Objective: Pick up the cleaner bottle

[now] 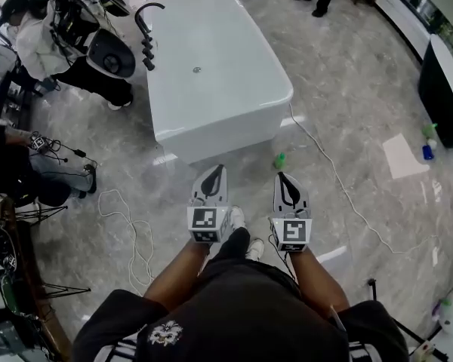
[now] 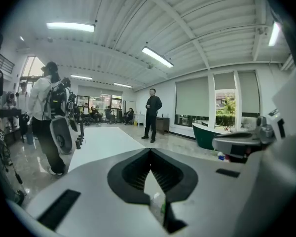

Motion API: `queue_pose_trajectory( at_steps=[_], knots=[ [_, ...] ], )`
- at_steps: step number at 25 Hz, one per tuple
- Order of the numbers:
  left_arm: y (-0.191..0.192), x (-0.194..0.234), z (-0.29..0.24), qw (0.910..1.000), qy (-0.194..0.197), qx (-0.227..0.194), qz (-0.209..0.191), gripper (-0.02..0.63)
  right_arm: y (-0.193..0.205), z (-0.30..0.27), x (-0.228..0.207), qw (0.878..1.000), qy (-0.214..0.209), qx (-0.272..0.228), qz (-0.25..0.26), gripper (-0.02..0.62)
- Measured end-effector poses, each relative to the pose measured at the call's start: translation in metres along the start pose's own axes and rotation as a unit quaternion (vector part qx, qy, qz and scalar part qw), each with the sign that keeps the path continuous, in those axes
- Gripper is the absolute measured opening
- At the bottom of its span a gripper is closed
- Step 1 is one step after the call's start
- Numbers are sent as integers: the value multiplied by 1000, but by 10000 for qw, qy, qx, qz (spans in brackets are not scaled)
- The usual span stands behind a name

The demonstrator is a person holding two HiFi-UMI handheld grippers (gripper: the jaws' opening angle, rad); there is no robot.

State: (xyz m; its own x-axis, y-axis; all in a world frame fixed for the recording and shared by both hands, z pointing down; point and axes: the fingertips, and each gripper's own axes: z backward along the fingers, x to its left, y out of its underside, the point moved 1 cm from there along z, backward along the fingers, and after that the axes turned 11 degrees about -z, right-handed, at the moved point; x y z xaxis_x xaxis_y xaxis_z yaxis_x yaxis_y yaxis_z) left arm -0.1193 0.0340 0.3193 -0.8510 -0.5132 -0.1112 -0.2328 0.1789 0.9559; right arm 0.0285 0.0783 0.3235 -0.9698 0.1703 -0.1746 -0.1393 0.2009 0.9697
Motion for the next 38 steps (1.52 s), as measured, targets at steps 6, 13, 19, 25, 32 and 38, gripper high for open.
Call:
queue_pose_trajectory(
  at_steps=[6,13,19,25,32,38],
  knots=[
    [25,33,-65,10000,40,38,51,6,-1,-68,-8,9993,-73,165,316,15],
    [27,54,-115,9997,94,41,200,6,6,-126,-29,9991,-15,233,340,15],
    [55,35,-151,9996,6,110,254,6,36,-145,-66,9988,-30,416,249,15],
    [105,-2,-186,9985,-124,378,386,6,90,-156,-110,9980,-229,589,69,15],
    [201,-46,-237,9954,-418,417,753,6,196,-179,-172,9978,-311,585,-78,16],
    [301,-72,-291,9955,-513,201,774,6,319,-205,-219,9980,-373,493,-123,17]
  ],
)
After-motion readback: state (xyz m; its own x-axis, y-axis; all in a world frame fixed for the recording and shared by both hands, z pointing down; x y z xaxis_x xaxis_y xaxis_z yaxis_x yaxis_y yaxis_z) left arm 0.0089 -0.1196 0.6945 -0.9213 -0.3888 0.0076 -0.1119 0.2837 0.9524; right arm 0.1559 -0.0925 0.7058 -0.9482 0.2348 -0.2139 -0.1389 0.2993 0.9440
